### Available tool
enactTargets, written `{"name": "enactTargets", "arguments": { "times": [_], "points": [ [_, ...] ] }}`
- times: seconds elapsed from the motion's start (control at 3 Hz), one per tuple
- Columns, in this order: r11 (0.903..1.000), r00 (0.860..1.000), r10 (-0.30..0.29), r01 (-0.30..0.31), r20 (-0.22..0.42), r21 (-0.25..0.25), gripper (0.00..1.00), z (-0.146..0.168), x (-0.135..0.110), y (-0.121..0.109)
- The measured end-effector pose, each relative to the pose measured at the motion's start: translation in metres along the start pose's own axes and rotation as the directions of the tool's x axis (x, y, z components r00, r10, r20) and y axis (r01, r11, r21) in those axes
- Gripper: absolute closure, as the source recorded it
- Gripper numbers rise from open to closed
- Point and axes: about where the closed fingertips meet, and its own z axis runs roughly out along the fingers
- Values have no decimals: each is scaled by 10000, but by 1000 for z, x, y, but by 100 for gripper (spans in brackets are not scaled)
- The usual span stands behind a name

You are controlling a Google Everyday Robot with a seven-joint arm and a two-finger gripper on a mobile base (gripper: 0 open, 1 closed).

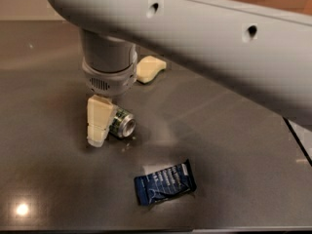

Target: Place green can upright

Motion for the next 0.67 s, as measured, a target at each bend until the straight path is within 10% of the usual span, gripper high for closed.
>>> {"name": "enactTargets", "arguments": {
  "times": [0.67],
  "points": [
    [9992,9987,-249,233,-455,-338,0,30,-34,19]
  ]
}}
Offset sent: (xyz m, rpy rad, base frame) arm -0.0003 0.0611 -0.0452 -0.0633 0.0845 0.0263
